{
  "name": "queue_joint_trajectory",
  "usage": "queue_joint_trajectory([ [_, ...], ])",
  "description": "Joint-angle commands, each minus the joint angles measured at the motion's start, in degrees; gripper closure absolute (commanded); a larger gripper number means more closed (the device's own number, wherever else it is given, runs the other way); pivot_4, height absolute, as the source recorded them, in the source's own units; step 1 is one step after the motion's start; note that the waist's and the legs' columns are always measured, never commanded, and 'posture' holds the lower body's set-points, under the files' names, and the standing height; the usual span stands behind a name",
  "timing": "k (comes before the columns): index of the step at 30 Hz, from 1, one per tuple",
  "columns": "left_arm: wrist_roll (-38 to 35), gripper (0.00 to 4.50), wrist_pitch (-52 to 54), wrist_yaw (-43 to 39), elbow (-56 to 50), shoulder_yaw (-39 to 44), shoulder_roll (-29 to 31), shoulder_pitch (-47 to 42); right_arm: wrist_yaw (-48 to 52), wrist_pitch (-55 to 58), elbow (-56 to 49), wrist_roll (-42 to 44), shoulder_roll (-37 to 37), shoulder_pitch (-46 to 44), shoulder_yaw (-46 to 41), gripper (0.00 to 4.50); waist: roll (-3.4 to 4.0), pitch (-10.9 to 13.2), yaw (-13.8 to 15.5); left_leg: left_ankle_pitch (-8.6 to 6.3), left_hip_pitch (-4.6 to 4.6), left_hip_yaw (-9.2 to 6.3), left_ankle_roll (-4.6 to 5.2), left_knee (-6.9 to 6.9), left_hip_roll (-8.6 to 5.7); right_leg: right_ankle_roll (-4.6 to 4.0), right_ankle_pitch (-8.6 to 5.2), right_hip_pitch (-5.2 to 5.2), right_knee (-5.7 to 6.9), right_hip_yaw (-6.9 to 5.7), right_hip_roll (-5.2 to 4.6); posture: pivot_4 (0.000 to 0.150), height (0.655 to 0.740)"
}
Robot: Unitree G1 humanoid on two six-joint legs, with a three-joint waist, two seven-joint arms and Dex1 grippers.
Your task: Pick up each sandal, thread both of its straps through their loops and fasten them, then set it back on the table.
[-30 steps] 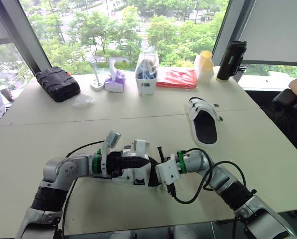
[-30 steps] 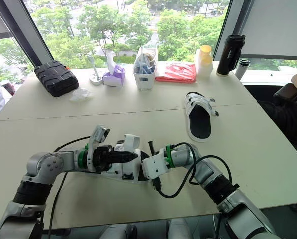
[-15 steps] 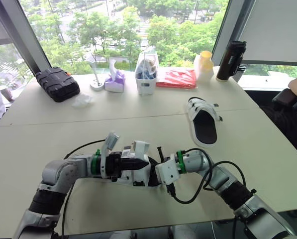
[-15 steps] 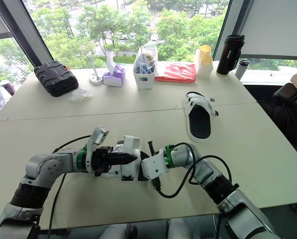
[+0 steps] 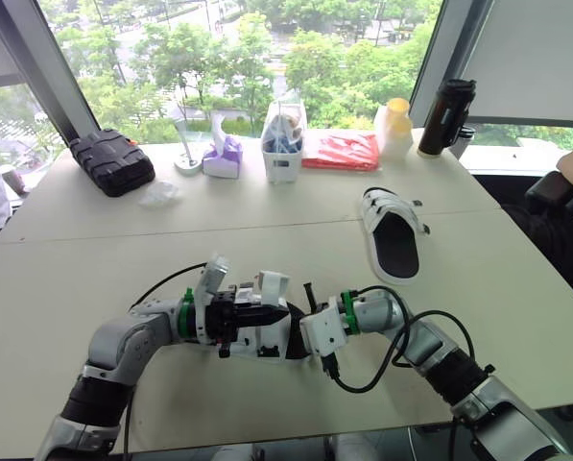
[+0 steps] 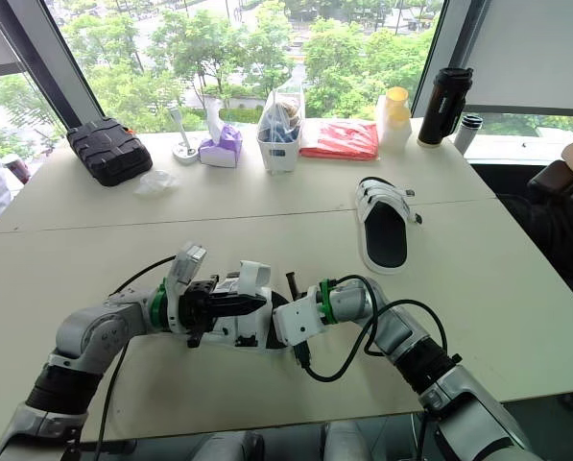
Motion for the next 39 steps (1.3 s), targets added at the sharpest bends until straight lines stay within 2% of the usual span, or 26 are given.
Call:
queue_joint_trajectory([
  [1,2.3,4.45,-3.13,-1.16,-0.01,-0.78,0.57,0.86,0.85,1.81,3.74,-3.86,-0.81,1.54,2.04,4.5,0.0,0.0,-0.01,0.0,0.0,0.0,0.0,0.0,0.0,0.0,0.0,0.0,0.0,0.0,0.0,0.15,0.74],
  [7,3.99,4.45,-6.73,-3.97,1.22,-1.26,1.07,1.62,0.79,1.88,3.67,-3.89,-0.86,1.57,2.05,4.5,0.0,0.0,0.0,0.0,0.0,0.0,0.0,0.0,0.0,-0.01,0.0,0.0,0.0,0.0,0.0,0.15,0.74],
  [13,3.7,4.45,-5.27,-5.33,0.07,-2.21,2.21,1.97,0.69,1.84,3.76,-3.93,-0.97,1.48,2.05,4.5,0.0,0.0,-0.02,0.0,0.0,0.0,0.01,-0.01,0.0,0.0,-0.01,0.0,0.0,0.0,0.0,0.15,0.74],
  [18,9.37,4.45,-15.68,-5.12,1.6,-2.62,1.06,2.41,0.53,1.77,3.92,-3.96,-0.95,1.38,2.02,4.5,0.01,0.0,0.02,0.0,0.0,0.0,0.0,-0.01,0.01,-0.01,-0.01,0.0,0.0,0.0,0.0,0.15,0.74],
  [27,15.46,4.45,-28.19,-7.3,4.65,-3.91,1.02,1.2,0.49,1.77,3.96,-3.86,-0.86,1.28,2.14,4.5,0.01,-0.01,0.03,0.0,0.0,0.0,0.01,-0.01,0.01,-0.03,-0.02,0.0,0.0,-0.01,0.0,0.15,0.74],
  [39,15.29,4.45,-30.41,-10.87,-0.5,-6.21,2.71,4.17,0.33,1.62,4.13,-4.01,-0.82,1.18,2.37,4.5,0.02,-0.01,-0.07,-0.01,0.0,0.01,0.02,-0.03,0.03,-0.02,-0.02,-0.01,0.0,0.0,0.01,0.15,0.74],
])
